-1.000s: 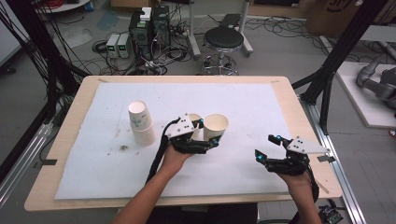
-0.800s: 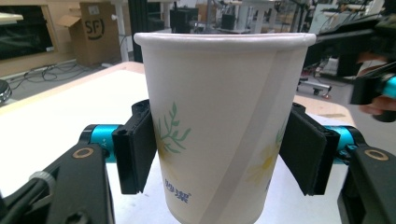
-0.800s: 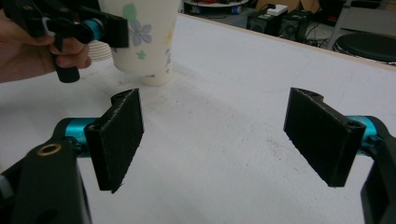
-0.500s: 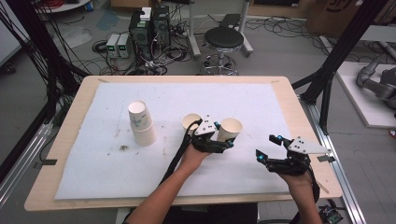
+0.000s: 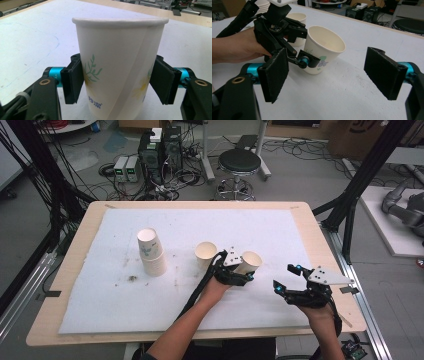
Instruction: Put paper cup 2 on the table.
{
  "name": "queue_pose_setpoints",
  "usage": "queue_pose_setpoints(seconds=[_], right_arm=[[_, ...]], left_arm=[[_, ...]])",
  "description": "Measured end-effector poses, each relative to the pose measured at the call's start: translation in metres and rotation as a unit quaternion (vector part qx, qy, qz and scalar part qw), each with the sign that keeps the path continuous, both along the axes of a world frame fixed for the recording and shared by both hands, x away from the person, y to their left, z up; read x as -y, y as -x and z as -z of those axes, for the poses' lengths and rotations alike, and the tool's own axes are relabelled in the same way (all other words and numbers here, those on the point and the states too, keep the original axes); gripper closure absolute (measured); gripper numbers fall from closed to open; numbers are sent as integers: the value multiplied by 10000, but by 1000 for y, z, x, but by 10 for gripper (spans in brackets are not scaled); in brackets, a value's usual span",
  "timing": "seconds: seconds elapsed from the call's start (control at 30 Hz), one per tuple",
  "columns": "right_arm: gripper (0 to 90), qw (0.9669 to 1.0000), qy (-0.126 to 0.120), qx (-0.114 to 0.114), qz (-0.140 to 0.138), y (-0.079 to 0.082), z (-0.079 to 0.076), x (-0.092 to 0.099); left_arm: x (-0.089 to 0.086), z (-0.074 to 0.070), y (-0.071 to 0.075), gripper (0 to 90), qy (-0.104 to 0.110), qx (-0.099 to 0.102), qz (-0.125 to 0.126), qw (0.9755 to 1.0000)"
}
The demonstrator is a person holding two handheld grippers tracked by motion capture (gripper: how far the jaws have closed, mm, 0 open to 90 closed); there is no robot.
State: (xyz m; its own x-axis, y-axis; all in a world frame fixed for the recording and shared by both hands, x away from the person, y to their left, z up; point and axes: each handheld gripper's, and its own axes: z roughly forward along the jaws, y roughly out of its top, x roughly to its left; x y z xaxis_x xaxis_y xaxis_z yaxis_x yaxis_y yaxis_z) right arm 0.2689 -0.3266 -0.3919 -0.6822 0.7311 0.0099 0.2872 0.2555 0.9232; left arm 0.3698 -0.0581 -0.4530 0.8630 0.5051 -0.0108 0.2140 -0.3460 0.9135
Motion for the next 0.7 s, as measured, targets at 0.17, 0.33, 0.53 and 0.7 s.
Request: queue_pose_setpoints(seconds=[0.17,0.33,0.53,0.7], right_arm=[[203,10000,16,13,-12,0,0,-1],[203,10000,38,16,-31,0,0,-2],[203,10000,27,43,-30,-1,-1,-3],[203,9999,63,36,-82,-1,-1,-5]], left_arm=[[-3,-4,4,331,-247,-63,-10,9997],[-11,-3,10,330,-358,-114,-40,9993],[-19,0,12,309,-259,-246,-44,9994],[-25,1,16,192,-202,-445,113,9987]])
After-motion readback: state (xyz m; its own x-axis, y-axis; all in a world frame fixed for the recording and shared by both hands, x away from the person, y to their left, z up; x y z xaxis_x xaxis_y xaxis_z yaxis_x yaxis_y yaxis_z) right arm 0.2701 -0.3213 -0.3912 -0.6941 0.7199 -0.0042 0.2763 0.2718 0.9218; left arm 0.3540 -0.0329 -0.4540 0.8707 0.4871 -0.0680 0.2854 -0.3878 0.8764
